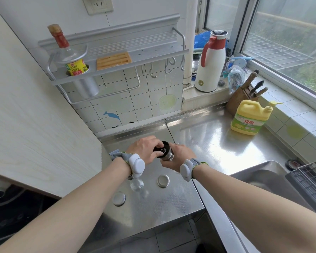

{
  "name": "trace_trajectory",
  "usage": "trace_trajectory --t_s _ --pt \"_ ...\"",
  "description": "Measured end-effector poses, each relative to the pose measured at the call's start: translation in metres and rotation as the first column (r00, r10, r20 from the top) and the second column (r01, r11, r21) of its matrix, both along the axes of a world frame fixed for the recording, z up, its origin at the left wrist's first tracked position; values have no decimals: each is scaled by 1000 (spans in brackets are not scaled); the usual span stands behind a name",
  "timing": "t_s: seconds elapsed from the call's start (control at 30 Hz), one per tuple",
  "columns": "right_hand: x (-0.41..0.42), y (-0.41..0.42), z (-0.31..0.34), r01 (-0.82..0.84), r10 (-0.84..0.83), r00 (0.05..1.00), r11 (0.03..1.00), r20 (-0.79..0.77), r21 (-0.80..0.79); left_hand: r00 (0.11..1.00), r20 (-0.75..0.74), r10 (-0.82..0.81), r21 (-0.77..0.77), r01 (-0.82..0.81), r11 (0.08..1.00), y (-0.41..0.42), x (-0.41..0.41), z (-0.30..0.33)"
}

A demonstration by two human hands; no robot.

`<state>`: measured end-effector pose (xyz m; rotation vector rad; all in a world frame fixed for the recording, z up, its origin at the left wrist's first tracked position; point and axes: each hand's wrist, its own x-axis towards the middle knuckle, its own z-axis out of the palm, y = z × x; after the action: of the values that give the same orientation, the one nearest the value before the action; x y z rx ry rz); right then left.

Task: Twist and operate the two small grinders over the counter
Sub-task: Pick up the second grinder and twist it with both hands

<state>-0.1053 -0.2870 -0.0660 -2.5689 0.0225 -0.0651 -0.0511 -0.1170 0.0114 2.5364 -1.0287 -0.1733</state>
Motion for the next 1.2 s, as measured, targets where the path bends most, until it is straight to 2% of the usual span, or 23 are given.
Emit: trace_trajectory --t_s 0.3,0.47,0.67,0.87,1.03,1.13,1.2 --pt "0 1 0 5 -6 1000 1000 -30 -19 999 7 46 59 -46 997 -3 3 -2" --pt "-1 -6 0 -19 22 995 999 -101 31 998 -61 17 -57 -21 998 2 6 1" --pt "-2 -4 2 -50 55 980 998 -189 31 989 -135 -64 120 80 989 1 8 -1" --pt "-2 -1 -3 -93 106 968 993 -227 66 988 -153 -25 88 39 995 6 7 -4" --pt "3 -2 -7 -101 105 960 994 -258 30 983 -164 88 108 -70 992 7 4 -8" --pt "5 2 -7 -84 80 976 996 -201 -15 949 -184 256 85 -244 966 5 2 -11" --pt "6 5 -7 -84 78 982 996 -172 -27 916 -128 380 110 -367 924 -1 3 -13"
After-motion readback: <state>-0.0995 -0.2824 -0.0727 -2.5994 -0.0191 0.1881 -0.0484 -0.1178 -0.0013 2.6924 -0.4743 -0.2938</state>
